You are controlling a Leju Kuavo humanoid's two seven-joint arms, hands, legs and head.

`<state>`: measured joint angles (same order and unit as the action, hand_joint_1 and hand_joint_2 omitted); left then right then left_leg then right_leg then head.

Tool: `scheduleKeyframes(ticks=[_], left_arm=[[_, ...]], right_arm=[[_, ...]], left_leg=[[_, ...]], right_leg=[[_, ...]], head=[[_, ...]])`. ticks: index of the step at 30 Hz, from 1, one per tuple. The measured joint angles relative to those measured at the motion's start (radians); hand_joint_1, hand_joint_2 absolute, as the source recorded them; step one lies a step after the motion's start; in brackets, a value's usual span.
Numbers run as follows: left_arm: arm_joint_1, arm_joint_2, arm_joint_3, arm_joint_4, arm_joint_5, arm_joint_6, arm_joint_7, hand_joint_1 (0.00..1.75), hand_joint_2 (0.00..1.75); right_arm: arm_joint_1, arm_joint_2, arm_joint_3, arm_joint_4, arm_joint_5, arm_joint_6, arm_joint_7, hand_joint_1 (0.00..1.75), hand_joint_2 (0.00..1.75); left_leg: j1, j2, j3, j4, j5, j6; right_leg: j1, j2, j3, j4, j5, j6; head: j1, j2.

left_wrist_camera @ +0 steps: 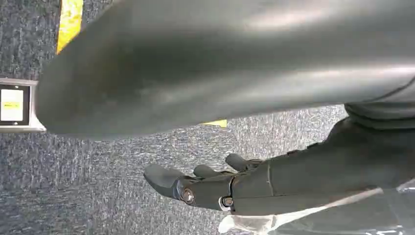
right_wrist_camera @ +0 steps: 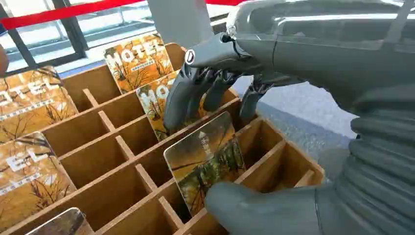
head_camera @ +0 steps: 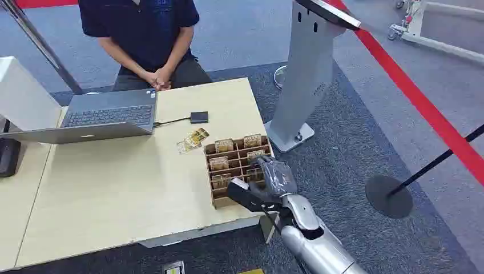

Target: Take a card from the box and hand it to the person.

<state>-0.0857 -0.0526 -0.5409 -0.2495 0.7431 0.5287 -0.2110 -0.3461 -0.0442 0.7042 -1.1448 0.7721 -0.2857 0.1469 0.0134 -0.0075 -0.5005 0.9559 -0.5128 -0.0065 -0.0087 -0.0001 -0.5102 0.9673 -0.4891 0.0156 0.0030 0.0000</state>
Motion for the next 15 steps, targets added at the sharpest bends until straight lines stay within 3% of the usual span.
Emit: scheduleKeyframes(ticks=[8,9,15], left_arm=[[0.000,0.001,-0.005,0.000,0.008,0.001,-0.002,0.00,0.00],[0.000,0.001,-0.005,0.000,0.008,0.001,-0.002,0.00,0.00],[0.000,0.001,-0.007,0.000,0.023,0.001,-0.016,0.00,0.00]], right_arm=[[-0.013,0.005,0.009,0.025,0.020,-0.009,0.011,0.89,1.75],[-0.014,0.005,0.010,0.026,0.025,-0.013,0.015,0.98,1.75],[-0.013,0.005,0.014,0.028,0.081,-0.025,0.041,0.89,1.75]], left_leg=[[0.000,0.000,0.000,0.000,0.000,0.000],[0.000,0.000,0.000,0.000,0.000,0.000],[0.000,0.000,0.000,0.000,0.000,0.000]], right_leg=[[0.000,0.000,0.000,0.000,0.000,0.000],[0.000,0.000,0.000,0.000,0.000,0.000],[0.000,0.000,0.000,0.000,0.000,0.000]], head=[[0.000,0.000],[0.000,0.000],[0.000,0.000]])
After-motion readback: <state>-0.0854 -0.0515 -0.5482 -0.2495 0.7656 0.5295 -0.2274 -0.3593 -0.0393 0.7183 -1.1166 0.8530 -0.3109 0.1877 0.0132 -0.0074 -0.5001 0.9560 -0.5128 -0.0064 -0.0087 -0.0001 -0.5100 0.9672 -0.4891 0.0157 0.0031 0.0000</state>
